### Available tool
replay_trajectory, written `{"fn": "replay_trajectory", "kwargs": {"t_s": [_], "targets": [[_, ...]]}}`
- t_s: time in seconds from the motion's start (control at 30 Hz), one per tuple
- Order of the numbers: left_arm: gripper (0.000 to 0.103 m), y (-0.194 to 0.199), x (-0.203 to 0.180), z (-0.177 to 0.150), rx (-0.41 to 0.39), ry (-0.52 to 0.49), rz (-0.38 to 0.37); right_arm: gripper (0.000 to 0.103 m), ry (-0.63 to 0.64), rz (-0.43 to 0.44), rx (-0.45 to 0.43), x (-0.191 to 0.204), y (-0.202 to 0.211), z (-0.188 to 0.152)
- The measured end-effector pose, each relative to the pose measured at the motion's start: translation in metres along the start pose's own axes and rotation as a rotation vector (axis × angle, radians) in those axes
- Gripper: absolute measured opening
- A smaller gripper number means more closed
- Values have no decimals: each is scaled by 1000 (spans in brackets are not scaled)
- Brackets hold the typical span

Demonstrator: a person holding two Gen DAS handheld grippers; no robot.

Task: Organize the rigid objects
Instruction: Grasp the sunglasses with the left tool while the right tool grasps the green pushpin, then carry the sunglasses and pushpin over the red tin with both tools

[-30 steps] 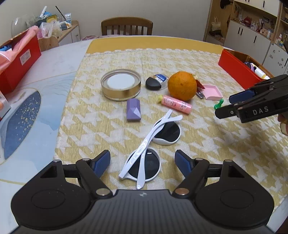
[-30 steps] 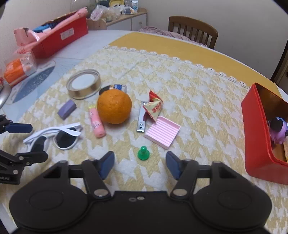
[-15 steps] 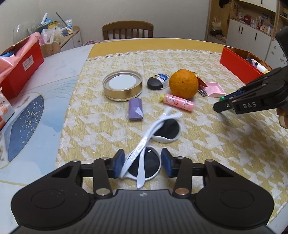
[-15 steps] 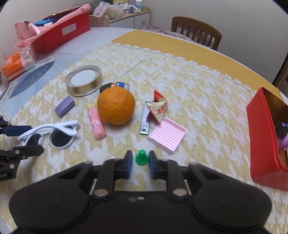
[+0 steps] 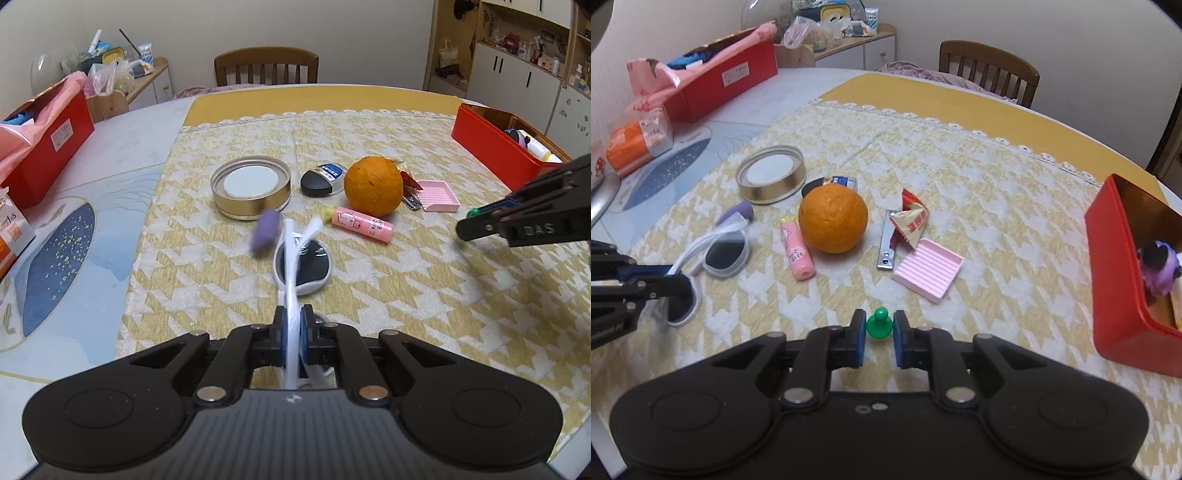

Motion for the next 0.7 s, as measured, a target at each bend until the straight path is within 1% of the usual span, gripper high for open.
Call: {"fn": "replay_trajectory", "kwargs": {"t_s": [0.13, 0.3, 0.43, 0.7], "targets": [[6, -2, 2, -1, 16, 17, 9, 14, -3, 14, -12, -5, 13, -2], [6, 2, 4, 2, 14, 58, 8, 14, -22, 16, -24, -14, 25, -5], [6, 10, 0, 7, 15, 64, 12, 14, -46, 18, -41, -23, 40, -5], [6, 25, -15, 30, -11, 75, -15, 14, -91, 6, -89, -50, 72, 1]]}}
Point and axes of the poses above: each gripper's, at about its wrist camera, not at the fingertips, and y roughly against the way its jaws point, x to its left, z to its top, the point moved 2 cm from there along -y, roughly the way its jaws point, and after that the axes turned 14 degrees about -x, right-handed, at the moved point
